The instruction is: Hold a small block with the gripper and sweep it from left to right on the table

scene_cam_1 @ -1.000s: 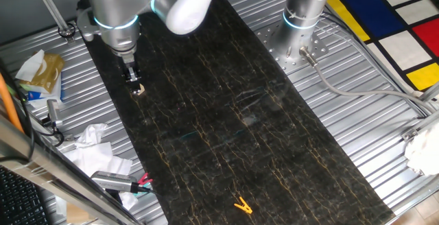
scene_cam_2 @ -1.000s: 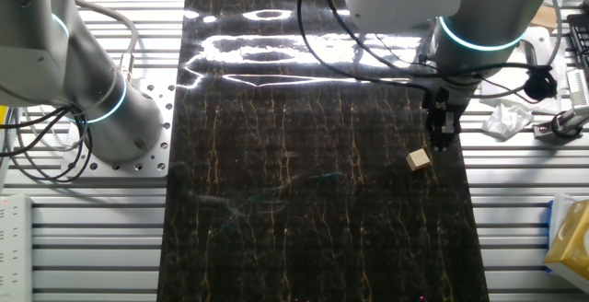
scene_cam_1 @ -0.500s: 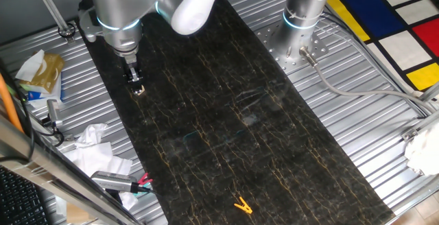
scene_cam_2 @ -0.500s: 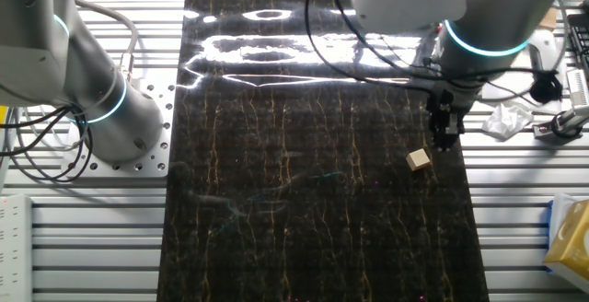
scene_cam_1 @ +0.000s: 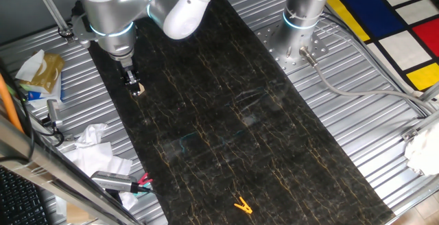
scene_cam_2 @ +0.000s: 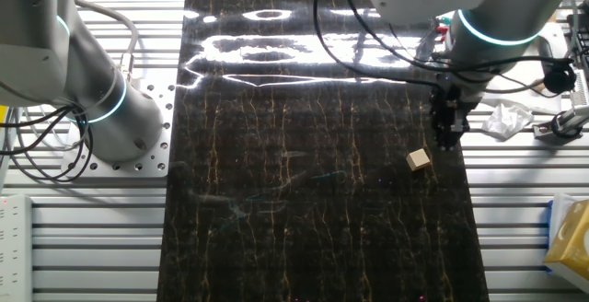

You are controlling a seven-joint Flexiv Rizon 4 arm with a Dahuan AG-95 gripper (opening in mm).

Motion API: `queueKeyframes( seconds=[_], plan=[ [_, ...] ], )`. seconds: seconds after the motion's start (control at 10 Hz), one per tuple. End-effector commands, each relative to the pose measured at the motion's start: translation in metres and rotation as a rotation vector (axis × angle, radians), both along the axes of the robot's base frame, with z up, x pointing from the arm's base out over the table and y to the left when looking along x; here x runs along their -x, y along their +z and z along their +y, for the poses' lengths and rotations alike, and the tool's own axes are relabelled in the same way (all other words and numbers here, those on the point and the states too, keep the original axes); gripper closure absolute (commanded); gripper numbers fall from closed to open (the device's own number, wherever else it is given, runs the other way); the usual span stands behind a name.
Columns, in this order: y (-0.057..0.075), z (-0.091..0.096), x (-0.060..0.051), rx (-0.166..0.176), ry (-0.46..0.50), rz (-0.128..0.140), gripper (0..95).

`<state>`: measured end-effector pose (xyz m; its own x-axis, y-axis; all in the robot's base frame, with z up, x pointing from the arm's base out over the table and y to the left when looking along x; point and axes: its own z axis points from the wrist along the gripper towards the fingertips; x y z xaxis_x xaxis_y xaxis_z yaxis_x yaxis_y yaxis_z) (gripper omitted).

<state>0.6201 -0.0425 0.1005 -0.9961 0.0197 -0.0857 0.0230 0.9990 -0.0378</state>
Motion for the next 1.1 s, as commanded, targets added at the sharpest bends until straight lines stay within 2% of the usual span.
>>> queueKeyframes(
  seconds=[0.1,1.1],
  plan=[
    [0.0000,-0.0002,0.0006,0.006,0.011,-0.013,38.0],
    [-0.0005,-0.0008,0.0002,0.000,0.003,-0.017,38.0]
  ],
)
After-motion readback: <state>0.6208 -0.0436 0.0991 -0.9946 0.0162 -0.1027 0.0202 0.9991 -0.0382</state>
